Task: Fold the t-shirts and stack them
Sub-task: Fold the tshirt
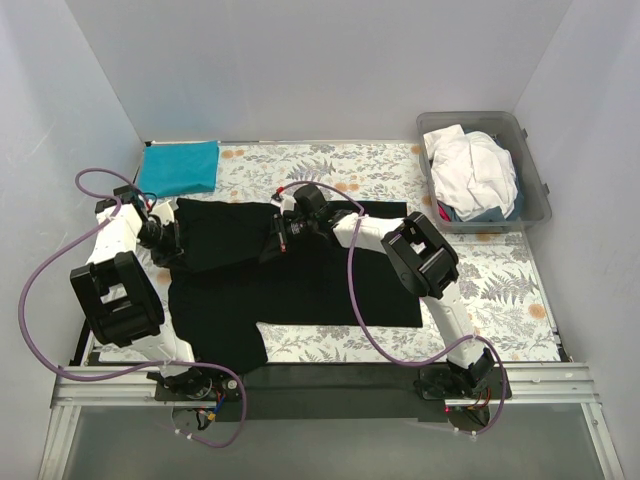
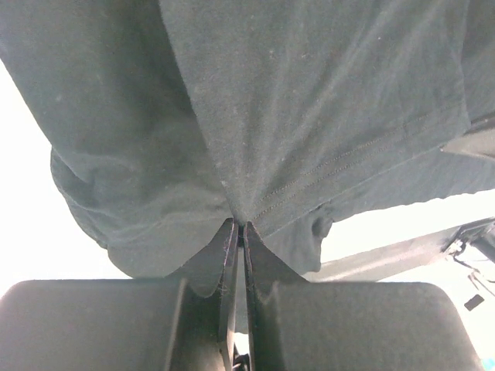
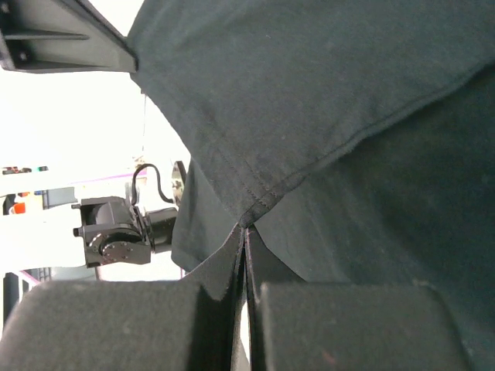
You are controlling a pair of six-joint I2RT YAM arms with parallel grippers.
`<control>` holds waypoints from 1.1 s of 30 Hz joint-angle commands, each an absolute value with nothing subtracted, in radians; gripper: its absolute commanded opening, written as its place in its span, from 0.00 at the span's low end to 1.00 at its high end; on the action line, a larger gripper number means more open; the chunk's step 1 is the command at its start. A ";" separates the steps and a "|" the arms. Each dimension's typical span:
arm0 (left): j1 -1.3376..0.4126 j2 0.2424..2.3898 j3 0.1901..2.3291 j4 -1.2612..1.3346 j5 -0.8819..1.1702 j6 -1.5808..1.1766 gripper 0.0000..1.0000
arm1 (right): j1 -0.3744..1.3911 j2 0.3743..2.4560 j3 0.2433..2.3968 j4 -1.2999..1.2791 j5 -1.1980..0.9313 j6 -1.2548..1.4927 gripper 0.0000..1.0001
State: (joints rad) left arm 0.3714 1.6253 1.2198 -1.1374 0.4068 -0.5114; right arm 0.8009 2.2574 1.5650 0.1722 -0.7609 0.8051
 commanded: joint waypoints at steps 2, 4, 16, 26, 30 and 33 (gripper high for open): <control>0.377 1.552 1.220 -1.192 0.385 -0.469 0.00 | 0.813 2.197 1.542 0.206 -0.781 0.808 0.01; 0.377 1.551 1.223 -1.200 0.382 -0.463 0.00 | 0.818 2.200 1.537 0.204 -0.784 0.808 0.01; 0.377 1.543 1.174 -1.238 0.351 -0.400 0.00 | 0.830 2.186 1.497 0.206 -0.778 0.793 0.01; 0.376 1.626 1.303 -1.195 0.380 -0.376 0.51 | 0.724 2.133 1.532 -0.027 -0.839 0.513 0.64; 0.380 1.771 1.538 -1.158 0.449 -0.446 0.52 | 0.612 2.056 1.554 -0.164 -0.818 0.289 0.70; 0.382 1.873 1.667 -1.059 0.511 -0.506 0.50 | 0.520 2.048 1.624 -0.316 -0.732 0.174 0.67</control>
